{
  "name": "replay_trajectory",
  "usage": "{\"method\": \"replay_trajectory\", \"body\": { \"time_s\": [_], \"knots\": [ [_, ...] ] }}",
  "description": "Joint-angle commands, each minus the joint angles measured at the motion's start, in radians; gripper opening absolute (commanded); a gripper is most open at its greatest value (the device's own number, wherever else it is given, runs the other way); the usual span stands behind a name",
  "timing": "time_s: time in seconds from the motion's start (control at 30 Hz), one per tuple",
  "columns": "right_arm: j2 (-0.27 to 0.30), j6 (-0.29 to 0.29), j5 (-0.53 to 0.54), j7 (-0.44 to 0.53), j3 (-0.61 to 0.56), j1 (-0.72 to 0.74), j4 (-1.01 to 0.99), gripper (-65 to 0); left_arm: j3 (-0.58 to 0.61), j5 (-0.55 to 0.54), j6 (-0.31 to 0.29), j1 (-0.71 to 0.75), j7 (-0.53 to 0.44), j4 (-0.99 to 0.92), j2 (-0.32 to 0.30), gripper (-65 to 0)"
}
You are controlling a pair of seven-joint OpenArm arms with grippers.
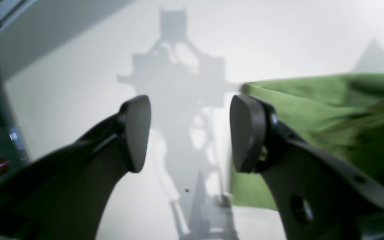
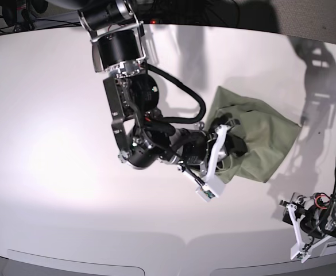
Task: Fold the T-shirt properly
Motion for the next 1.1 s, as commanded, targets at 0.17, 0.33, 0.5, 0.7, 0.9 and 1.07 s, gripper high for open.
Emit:
{"method": "replay_trajectory", "body": {
  "time_s": [0.17,0.33,0.5,0.7,0.9,1.07],
  "knots": [
    [-0.008,0.009,-0.063,0.041,0.002,0.028,0.017,-65.0,-0.008,-0.062,-0.073,0.055,0.066,0.013,-0.027,-28.1],
    [-0.008,0.009,-0.105,0.037,0.002,0.027,0.017,-65.0,-0.008,-0.016,-0.078,0.242,-0.127,0.005,-0.029,-28.1],
    [-0.008,0.002,-0.105,0.038,0.002,0.028,0.017,-65.0,-0.008,-0.021,-0.078,0.321,-0.153,0.005,-0.028,-28.1],
    [-0.008,-0.018,-0.104,0.055,0.002,0.031,0.017,-65.0,-0.008,-0.072,-0.06,0.303,-0.106,0.006,-0.012,-28.1],
    [-0.008,-0.018,-0.104,0.055,0.002,0.05,0.017,-65.0,-0.008,-0.072,-0.06,0.307,-0.077,0.007,0.099,-28.1],
    [-0.008,-0.029,-0.104,0.053,0.002,0.055,0.017,-65.0,-0.008,-0.072,-0.06,0.317,-0.059,0.007,0.185,-28.1]
  ]
}}
